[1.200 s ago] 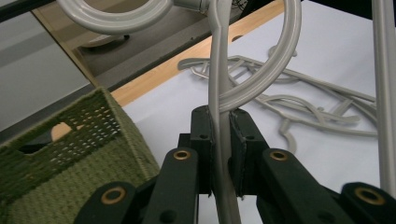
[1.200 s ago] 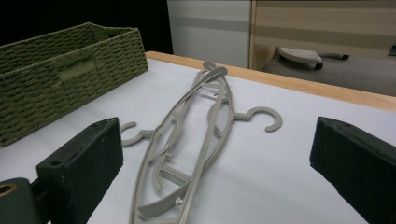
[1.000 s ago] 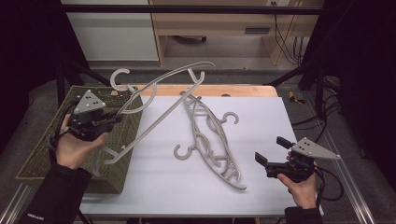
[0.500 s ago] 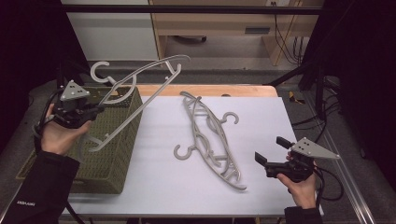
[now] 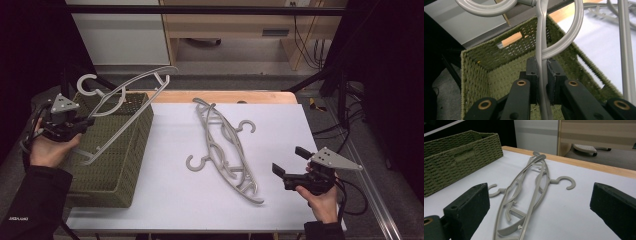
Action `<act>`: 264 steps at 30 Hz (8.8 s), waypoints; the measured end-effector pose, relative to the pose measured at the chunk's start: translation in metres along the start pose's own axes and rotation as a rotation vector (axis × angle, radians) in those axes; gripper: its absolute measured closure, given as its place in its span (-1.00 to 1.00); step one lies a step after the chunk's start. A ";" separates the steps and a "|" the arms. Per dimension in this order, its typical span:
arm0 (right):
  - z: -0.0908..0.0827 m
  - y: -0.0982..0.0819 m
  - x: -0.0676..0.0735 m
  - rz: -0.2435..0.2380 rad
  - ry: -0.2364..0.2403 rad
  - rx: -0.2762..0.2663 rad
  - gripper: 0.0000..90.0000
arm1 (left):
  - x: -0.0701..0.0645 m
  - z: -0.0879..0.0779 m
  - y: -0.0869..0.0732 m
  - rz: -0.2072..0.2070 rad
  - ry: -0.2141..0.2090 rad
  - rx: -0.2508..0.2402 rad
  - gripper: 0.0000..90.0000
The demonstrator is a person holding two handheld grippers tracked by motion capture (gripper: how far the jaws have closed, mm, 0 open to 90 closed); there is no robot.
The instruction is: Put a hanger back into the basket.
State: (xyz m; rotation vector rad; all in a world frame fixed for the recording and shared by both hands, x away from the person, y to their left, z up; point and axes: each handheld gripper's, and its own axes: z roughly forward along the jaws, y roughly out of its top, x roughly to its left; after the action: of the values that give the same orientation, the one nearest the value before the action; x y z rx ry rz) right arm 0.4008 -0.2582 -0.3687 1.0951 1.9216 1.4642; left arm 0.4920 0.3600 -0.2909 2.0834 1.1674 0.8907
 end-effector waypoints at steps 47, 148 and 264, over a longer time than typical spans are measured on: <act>0.003 -0.001 0.001 0.000 -0.003 0.013 -0.94 | 0.054 0.008 -0.071 -0.013 0.125 0.107 0.80; 0.002 -0.003 -0.003 0.011 -0.009 0.009 -0.94 | -0.111 -0.023 -0.040 -0.173 -0.264 -0.387 -0.74; 0.002 -0.002 0.002 0.000 0.015 0.008 -0.94 | -0.323 0.146 -0.005 -0.052 -0.443 0.163 0.10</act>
State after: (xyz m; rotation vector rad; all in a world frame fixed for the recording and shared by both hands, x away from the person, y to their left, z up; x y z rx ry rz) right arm 0.4002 -0.2555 -0.3705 1.0904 1.9391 1.4695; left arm 0.4757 0.0540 -0.4693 2.2162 1.0720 0.2894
